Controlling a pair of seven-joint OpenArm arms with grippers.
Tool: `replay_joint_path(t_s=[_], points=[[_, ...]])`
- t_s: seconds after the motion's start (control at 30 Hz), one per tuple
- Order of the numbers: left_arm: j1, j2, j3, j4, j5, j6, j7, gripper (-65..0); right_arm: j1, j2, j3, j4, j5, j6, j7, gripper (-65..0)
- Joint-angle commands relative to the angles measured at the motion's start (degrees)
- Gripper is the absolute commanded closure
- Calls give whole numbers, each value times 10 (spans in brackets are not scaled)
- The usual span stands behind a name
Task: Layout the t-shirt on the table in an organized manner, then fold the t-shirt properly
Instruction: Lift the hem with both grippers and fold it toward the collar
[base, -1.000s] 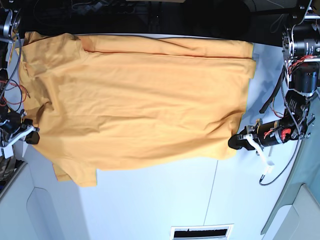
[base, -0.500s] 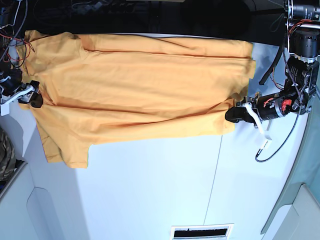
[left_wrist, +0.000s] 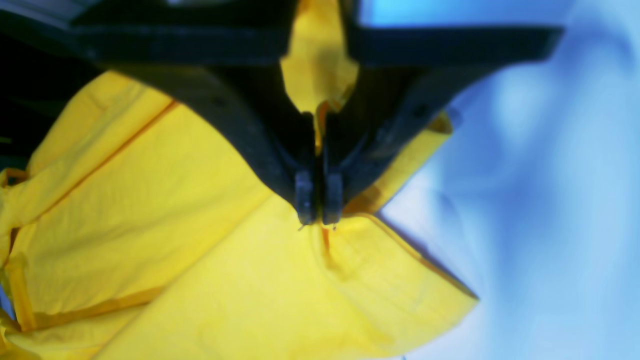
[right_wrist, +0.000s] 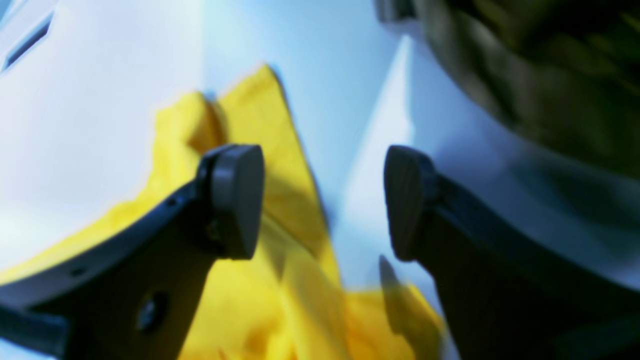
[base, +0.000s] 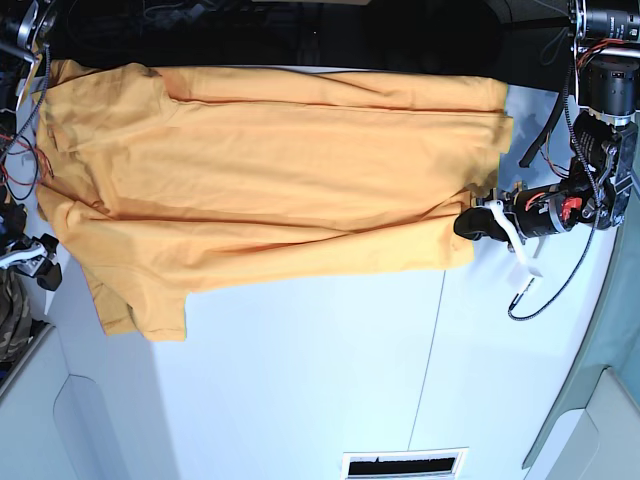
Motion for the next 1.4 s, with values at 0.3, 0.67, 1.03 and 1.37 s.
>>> replay_joint_path(t_s=[0.3,0.67,1.03,1.37], points=[[-10,-10,-3,10,-13,-7,-8,0,111,-7,-26,-223,-77,-17,99,-373],[-10,-10,-3,10,-20,-7,-8,0,108,-68,-54,-226,-103,-14,103,-303],[-11,-10,-3,10,-23,-7,-8,0,108,-68,-54,-217,-118,19,103,0],[-12,-21,-3,10,-24,-7,-6,0,89,-37,-54,-26,-42,30,7,0]])
